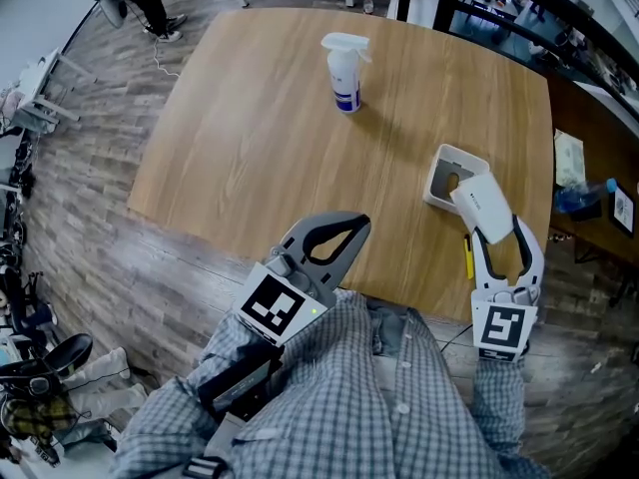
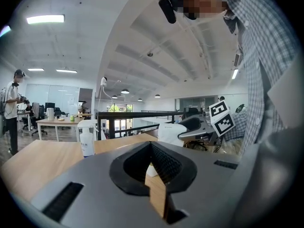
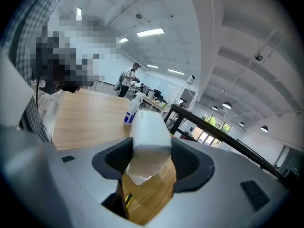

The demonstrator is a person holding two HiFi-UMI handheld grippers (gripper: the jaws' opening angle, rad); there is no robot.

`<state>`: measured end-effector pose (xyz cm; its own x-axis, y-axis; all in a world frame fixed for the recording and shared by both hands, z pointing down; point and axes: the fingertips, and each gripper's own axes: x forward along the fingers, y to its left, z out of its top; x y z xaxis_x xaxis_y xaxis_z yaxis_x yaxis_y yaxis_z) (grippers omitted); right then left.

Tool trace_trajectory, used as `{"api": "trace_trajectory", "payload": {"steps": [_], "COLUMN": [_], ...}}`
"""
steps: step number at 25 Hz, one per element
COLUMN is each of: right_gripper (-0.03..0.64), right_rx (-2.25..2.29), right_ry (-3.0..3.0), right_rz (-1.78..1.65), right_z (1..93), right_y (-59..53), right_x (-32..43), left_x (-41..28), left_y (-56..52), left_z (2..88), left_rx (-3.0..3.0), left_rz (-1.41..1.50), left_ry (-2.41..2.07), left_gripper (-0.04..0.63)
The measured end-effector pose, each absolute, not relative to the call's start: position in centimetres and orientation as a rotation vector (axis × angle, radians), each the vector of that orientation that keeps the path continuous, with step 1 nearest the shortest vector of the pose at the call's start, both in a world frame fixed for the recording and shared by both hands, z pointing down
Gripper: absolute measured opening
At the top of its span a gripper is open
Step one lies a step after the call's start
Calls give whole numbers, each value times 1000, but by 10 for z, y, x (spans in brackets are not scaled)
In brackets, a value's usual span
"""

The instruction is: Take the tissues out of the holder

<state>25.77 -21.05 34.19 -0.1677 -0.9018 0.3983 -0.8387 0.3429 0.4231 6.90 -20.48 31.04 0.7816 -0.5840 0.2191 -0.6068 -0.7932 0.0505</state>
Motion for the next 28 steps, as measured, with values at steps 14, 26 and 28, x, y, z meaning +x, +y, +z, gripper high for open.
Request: {"api": "trace_trajectory", "payload": {"steps": [14,26,28], "right_gripper": [264,262,262], "right_rx": [1451,1423,1420], "right_ry": [-2070,-2078,-2078], "right_rz": [-185,-211,-215], "right_z": [339,338,338], "right_y": [-217,-220,-220], "right_x": [238,229,229], "left_x": [56,48,50], "left_y": [-202,-205,-206], "left_z": [309,306,306], "left_rx": [2839,2791,2791], "left_rz": [303,244,246], "left_ry": [-1021,-1042,-1038], "left_gripper": [6,6,7]}}
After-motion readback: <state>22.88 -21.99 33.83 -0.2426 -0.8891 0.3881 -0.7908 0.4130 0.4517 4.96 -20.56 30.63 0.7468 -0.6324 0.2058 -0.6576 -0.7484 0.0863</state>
